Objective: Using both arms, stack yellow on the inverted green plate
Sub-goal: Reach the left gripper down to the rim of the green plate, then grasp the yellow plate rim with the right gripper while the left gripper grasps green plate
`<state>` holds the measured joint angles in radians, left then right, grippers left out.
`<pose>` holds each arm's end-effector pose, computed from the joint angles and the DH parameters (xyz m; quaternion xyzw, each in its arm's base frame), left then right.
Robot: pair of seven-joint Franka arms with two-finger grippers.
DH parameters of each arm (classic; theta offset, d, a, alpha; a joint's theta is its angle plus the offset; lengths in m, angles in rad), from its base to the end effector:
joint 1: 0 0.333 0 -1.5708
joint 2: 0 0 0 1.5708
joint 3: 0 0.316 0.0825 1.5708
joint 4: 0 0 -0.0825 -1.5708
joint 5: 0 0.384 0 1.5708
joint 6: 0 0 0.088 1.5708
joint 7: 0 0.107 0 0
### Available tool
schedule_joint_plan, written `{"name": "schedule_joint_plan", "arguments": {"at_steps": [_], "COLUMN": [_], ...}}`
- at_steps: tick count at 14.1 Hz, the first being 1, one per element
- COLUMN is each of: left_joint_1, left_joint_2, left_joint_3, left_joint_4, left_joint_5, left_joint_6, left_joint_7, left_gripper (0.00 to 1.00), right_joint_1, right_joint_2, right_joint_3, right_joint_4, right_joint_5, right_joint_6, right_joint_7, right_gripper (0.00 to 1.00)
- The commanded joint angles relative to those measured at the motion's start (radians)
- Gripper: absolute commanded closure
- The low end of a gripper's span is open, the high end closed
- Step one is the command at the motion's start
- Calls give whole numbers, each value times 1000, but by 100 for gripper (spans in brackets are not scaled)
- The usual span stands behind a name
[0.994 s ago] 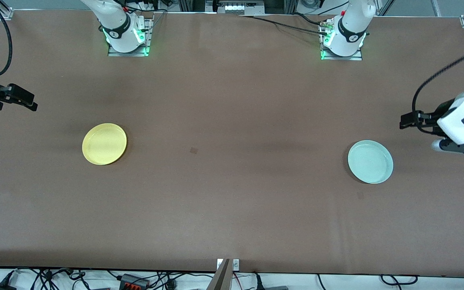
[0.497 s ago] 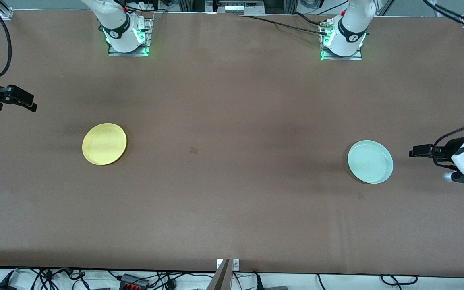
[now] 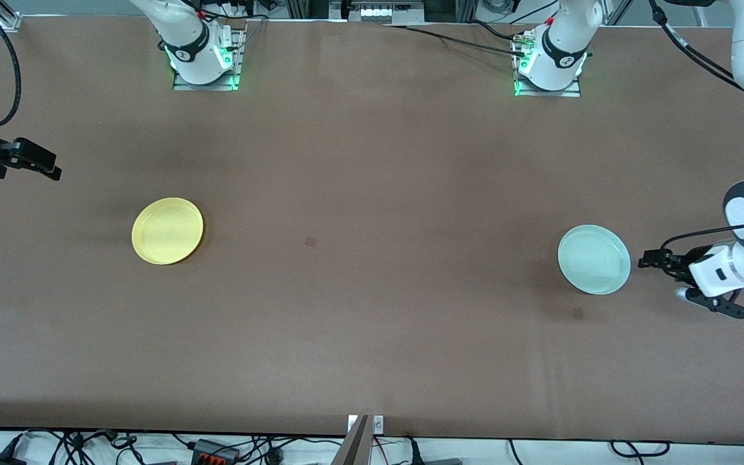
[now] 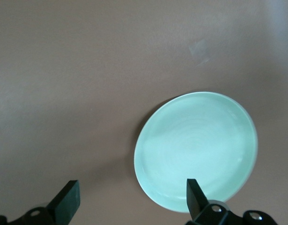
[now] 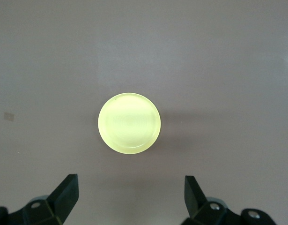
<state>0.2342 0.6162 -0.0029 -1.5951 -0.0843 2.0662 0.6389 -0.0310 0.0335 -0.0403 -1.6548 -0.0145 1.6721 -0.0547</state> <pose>0.6617 0.1516 0.2614 0.9805 -0.1793 -0.0504 0.0635 0.5688 -0.0417 0.5746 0.9999 -0.0075 -0.0086 0.0074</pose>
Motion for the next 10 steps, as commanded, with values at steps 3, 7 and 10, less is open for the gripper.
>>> {"name": "schedule_joint_plan", "arguments": {"at_steps": [3, 7, 10], "left_joint_1": [22, 60, 60], "left_joint_2": [26, 96, 102], "left_joint_3": [-17, -16, -16], "left_joint_4": [-66, -54, -52], "left_joint_5": [-32, -210, -219], "left_joint_6": [61, 66, 98], "left_joint_7": [117, 289, 318], "left_gripper": [0, 22, 35], "right_joint_1": [-4, -1, 0], "right_joint_2": [9, 58, 121], "right_joint_3": [3, 5, 5], "right_joint_4": [10, 10, 9], "right_joint_5": [-7, -7, -7], "right_joint_6": [-9, -9, -11], "right_joint_7": [-10, -11, -13], "right_gripper": [0, 0, 0]}}
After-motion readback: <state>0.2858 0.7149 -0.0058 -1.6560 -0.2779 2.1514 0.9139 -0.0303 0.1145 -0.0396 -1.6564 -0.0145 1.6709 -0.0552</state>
